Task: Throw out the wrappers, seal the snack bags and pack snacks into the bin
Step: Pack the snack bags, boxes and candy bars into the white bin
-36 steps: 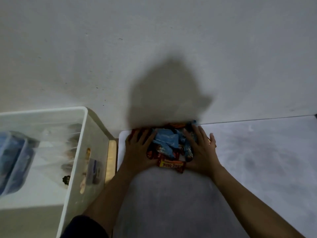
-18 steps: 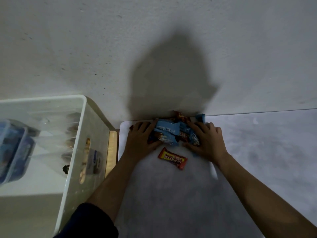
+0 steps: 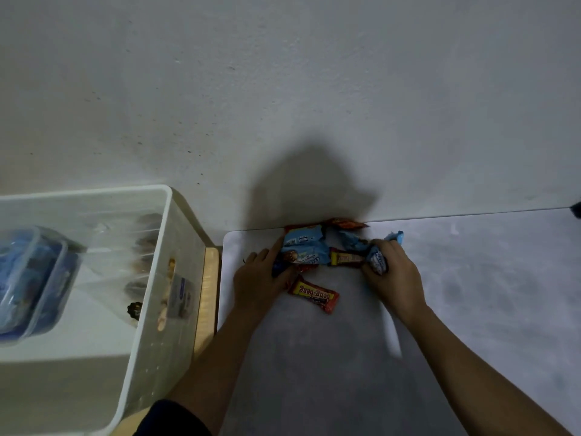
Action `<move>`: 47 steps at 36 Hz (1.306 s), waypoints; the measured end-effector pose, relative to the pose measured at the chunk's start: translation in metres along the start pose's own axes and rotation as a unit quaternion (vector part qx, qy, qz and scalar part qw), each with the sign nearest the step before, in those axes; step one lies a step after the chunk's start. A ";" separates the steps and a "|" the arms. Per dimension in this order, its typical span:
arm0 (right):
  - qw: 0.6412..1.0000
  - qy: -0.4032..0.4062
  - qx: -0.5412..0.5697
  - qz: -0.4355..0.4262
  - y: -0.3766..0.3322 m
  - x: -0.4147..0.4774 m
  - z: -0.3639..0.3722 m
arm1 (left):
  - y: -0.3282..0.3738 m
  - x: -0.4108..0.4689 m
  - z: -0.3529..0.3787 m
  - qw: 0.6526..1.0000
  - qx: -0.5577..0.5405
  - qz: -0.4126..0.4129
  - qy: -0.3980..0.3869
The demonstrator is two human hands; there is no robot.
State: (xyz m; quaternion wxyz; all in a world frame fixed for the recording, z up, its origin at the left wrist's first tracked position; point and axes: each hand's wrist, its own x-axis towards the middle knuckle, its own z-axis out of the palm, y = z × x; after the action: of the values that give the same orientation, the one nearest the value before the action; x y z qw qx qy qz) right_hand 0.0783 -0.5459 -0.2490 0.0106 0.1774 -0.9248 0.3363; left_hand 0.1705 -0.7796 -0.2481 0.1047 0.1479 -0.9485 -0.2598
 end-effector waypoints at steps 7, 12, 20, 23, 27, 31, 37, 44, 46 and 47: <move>0.992 0.075 0.100 0.036 -0.018 -0.020 -0.027 | 0.017 -0.010 -0.017 0.998 -0.039 -0.025 0.034; 0.984 0.129 0.118 0.034 -0.043 -0.028 -0.052 | 0.042 -0.012 -0.044 0.997 -0.063 -0.005 0.051; 0.968 0.194 0.156 -0.025 -0.127 -0.038 -0.072 | 0.056 -0.023 -0.127 0.993 -0.041 0.041 0.105; 0.963 0.203 0.167 -0.063 -0.173 -0.043 -0.068 | 0.040 -0.033 -0.164 0.988 -0.061 0.060 0.130; 0.956 0.183 0.200 -0.114 -0.240 -0.050 -0.048 | 0.006 -0.044 -0.214 0.984 -0.044 0.051 0.167; 0.955 0.132 0.223 -0.143 -0.306 -0.058 -0.012 | -0.045 -0.056 -0.258 0.983 0.003 0.023 0.180; 0.949 0.046 0.258 -0.177 -0.381 -0.070 0.045 | -0.117 -0.077 -0.300 0.985 0.032 -0.031 0.168; 0.957 -0.035 0.256 -0.130 -0.422 -0.072 0.104 | -0.183 -0.090 -0.310 0.987 0.027 -0.086 0.129; 0.959 -0.047 0.253 -0.119 -0.427 -0.072 0.117 | -0.195 -0.091 -0.312 0.988 0.034 -0.095 0.115; 0.960 -0.049 0.249 -0.115 -0.428 -0.073 0.121 | -0.199 -0.091 -0.313 0.988 0.033 -0.098 0.111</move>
State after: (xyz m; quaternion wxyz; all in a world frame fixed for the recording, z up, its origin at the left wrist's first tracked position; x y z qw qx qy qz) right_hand 0.3023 -0.9029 -0.0883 -0.0407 0.2958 -0.7848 0.5431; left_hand 0.3871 -1.0571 -0.0997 0.1780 0.2717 -0.9200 -0.2194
